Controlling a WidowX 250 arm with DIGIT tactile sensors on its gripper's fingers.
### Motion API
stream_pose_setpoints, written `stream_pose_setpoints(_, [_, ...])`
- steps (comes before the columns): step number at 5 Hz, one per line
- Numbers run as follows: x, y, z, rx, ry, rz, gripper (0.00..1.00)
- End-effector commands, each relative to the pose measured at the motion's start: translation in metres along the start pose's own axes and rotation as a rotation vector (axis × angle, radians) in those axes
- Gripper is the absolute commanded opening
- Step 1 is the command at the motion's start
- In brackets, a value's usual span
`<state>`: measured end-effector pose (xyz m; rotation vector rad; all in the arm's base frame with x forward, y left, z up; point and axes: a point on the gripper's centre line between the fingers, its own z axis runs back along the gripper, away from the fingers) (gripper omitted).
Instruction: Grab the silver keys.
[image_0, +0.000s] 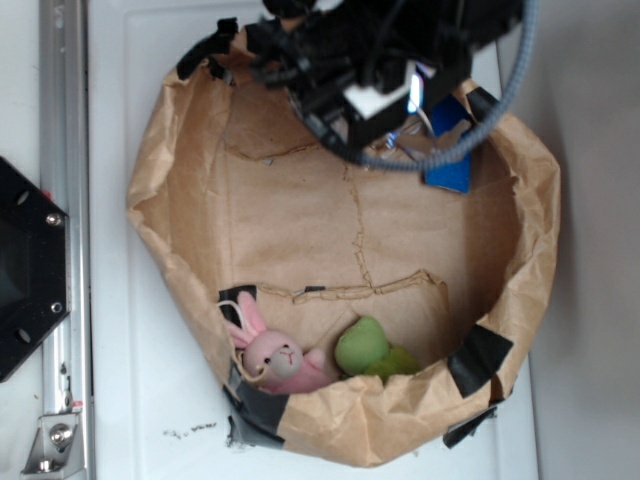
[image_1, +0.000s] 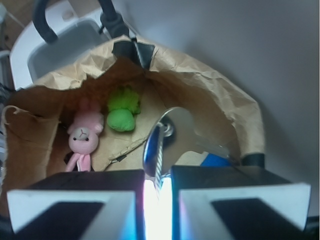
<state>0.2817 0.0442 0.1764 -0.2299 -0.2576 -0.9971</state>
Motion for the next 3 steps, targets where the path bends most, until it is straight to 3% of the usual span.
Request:
stream_pose_setpoints(1, [0.0014, -0.0224, 0.0006, 0.093, 0.086, -0.053, 0.00])
stream_pose_setpoints(3, [0.0000, -0.0251, -0.0063, 0.146, 0.141, -0.029, 0.00])
